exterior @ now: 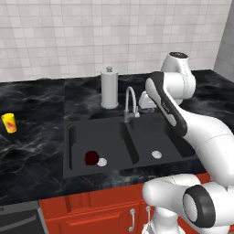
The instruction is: Move any existing items from the left basin to the right basin for drying. Then move the cup from the counter to the left basin of the sink for washing.
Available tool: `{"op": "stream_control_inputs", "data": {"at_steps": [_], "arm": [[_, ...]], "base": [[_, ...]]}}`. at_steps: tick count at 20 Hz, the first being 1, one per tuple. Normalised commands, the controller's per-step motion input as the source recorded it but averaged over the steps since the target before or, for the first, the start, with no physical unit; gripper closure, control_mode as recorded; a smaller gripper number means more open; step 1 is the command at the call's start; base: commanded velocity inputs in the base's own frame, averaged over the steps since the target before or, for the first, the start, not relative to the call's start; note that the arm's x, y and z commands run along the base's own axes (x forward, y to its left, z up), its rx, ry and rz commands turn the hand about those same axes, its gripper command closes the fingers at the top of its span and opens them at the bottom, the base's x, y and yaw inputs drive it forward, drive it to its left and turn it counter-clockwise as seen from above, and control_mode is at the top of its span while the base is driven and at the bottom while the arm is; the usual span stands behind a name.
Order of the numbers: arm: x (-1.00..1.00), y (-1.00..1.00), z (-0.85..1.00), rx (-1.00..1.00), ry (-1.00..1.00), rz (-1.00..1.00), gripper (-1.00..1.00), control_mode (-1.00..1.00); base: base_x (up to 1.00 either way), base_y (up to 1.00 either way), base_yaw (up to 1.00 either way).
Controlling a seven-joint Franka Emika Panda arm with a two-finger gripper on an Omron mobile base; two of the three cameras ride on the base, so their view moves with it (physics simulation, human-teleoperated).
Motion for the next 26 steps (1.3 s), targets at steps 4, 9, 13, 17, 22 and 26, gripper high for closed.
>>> {"op": "stream_control_inputs", "data": {"at_steps": [4, 9, 13, 17, 22, 26], "arm": [[0.0, 0.0, 0.0, 0.0, 0.0, 0.0, -1.0, 1.0], [0.0, 0.0, 0.0, 0.0, 0.0, 0.0, -1.0, 1.0], [0.0, 0.0, 0.0, 0.0, 0.0, 0.0, -1.0, 1.0], [0.0, 0.0, 0.0, 0.0, 0.0, 0.0, -1.0, 1.0], [0.0, 0.0, 0.0, 0.0, 0.0, 0.0, -1.0, 1.0], [0.0, 0.0, 0.0, 0.0, 0.0, 0.0, -1.0, 1.0]], "base": [[0.0, 0.0, 0.0], [0.07, 0.0, 0.0], [0.24, 0.08, -0.02], [0.28, 0.23, -0.04], [0.34, 0.32, -0.07], [0.29, 0.35, -0.06]]}}
